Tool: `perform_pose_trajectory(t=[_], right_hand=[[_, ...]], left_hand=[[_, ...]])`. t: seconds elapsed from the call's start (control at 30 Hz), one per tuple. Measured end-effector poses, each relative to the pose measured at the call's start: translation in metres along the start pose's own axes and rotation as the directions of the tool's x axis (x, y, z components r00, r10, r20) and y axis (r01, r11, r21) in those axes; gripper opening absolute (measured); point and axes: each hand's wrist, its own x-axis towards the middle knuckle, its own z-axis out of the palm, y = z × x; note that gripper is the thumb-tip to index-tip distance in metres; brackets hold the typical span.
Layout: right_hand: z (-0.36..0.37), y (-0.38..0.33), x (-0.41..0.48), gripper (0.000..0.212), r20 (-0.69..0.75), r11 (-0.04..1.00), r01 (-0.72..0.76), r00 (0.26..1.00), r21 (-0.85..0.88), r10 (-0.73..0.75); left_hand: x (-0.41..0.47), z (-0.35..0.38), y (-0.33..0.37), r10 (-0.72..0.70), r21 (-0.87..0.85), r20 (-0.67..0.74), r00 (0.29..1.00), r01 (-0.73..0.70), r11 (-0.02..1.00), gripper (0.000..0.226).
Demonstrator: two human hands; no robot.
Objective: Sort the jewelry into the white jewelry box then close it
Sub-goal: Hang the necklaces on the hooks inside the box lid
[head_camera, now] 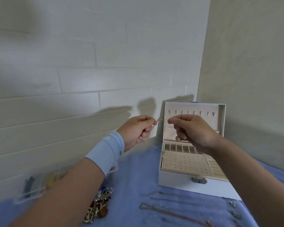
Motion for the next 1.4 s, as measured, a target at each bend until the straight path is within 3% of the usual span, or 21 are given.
perform_pose_trajectory(t=[0.07, 0.17, 0.37, 0.53, 0.67, 0.83, 0.97, 1.07, 1.13, 1.23, 1.3, 1.4], right_hand=[[-0.013, 0.000, 0.017, 0.015, -0.080, 0.999, 0.011, 0.997, -0.050, -0.015], [-0.029, 0.004, 0.043, 0.013, -0.157, 0.992, 0.013, 0.987, -0.128, -0.033], [-0.044, 0.022, 0.092, 0.010, -0.338, 0.969, 0.009, 0.936, -0.248, -0.095], [-0.040, 0.040, 0.127, 0.014, -0.518, 0.916, -0.062, 0.839, -0.397, -0.168], [-0.034, 0.048, 0.139, 0.016, -0.569, 0.880, -0.110, 0.798, -0.461, -0.198], [-0.036, 0.057, 0.137, 0.016, -0.554, 0.847, -0.107, 0.797, -0.521, -0.240], [-0.035, 0.062, 0.129, 0.047, -0.461, 0.793, -0.091, 0.850, -0.602, -0.253], [-0.035, 0.062, 0.121, 0.043, -0.378, 0.761, -0.184, 0.922, -0.622, -0.086], [-0.031, 0.058, 0.111, 0.030, -0.273, 0.836, -0.247, 0.954, -0.491, 0.121], [-0.027, 0.052, 0.093, 0.045, -0.072, 0.878, -0.353, 0.934, -0.325, 0.349], [-0.027, 0.052, 0.085, 0.052, 0.007, 0.873, -0.356, 0.925, -0.333, 0.380], [-0.033, 0.051, 0.078, 0.035, 0.039, 0.888, -0.289, 0.945, -0.357, 0.323]], left_hand=[[0.020, 0.008, 0.005, 0.011, 0.215, -0.005, 1.000, -0.009, 0.977, 0.021], [0.047, 0.020, 0.009, 0.120, 0.505, -0.009, 0.993, -0.099, 0.857, 0.023], [0.103, 0.033, 0.000, 0.137, 0.393, -0.174, 0.975, -0.059, 0.917, 0.024], [0.147, 0.040, -0.014, 0.104, 0.449, -0.273, 0.956, 0.031, 0.893, 0.032], [0.166, 0.044, -0.018, 0.137, 0.499, -0.361, 0.923, 0.066, 0.864, 0.038], [0.169, 0.043, -0.022, 0.116, 0.597, -0.348, 0.930, 0.124, 0.793, 0.035], [0.166, 0.041, -0.029, -0.033, 0.507, -0.313, 0.949, 0.197, 0.839, 0.033], [0.153, 0.041, -0.028, -0.129, 0.387, -0.247, 0.960, 0.220, 0.895, 0.029], [0.140, 0.040, -0.024, -0.173, 0.344, -0.170, 0.970, 0.223, 0.912, 0.028], [0.125, 0.036, -0.022, -0.184, 0.404, -0.051, 0.981, 0.189, 0.895, 0.028], [0.116, 0.033, -0.020, -0.162, 0.429, 0.007, 0.987, 0.143, 0.892, 0.025], [0.106, 0.031, -0.015, -0.118, 0.531, 0.067, 0.991, 0.065, 0.845, 0.033]])
